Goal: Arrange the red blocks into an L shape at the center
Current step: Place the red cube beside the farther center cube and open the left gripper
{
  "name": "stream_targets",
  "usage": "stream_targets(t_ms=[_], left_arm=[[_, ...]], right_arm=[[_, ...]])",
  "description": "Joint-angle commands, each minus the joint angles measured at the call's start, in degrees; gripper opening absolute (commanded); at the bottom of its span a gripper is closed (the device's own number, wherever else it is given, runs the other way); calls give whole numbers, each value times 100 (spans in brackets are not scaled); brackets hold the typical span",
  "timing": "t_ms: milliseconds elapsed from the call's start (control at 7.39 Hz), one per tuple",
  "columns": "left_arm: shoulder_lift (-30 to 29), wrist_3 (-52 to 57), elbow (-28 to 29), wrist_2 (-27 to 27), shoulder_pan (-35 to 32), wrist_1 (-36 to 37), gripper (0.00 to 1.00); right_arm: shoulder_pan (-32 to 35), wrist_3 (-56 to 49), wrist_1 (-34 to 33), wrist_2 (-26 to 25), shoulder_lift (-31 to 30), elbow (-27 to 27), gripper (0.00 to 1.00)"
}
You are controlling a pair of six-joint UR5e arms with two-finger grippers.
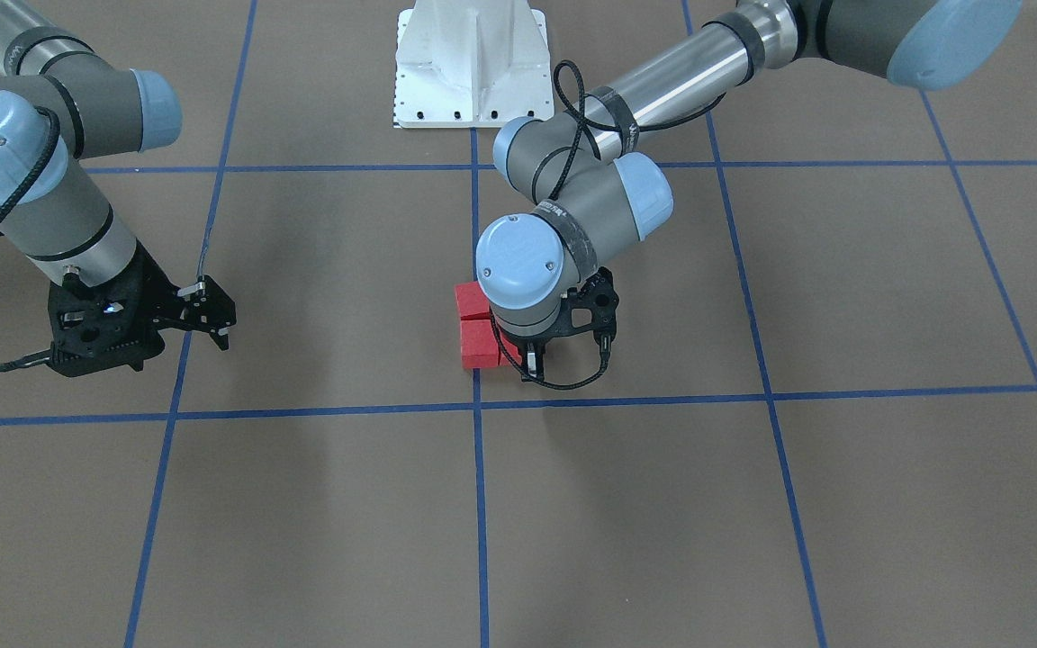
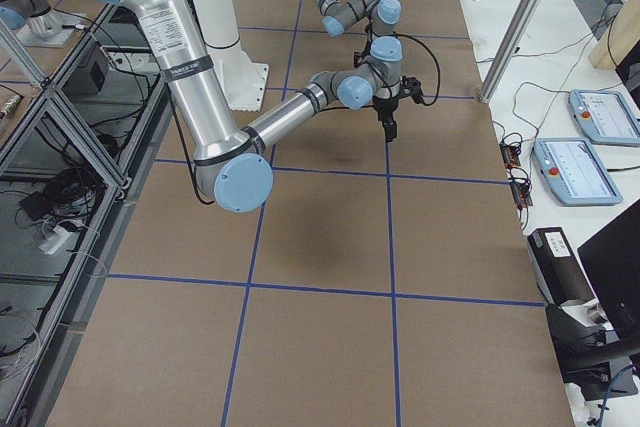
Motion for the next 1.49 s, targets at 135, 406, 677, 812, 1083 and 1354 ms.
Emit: stream_targets(t_ms=[135, 406, 677, 812, 1083, 1354], left_arm=[[7, 77, -1, 17, 54, -35, 100], [7, 78, -53, 9, 55, -26, 100], [42, 104, -368, 26, -41, 148, 100], [42, 339, -474, 35, -190, 428, 100], [129, 1119, -720, 88, -637, 781, 100], [1047, 2208, -1543, 393, -955, 747, 100]], right_arm=[[0, 0, 0, 5, 12, -1, 99], [0, 0, 0, 5, 12, -1, 99], [8, 0, -9, 23, 56, -1, 99], [69, 0, -17, 75, 65, -1, 99], [157, -26, -9, 58, 47, -1, 99], [280, -61, 9, 14, 39, 8, 99]])
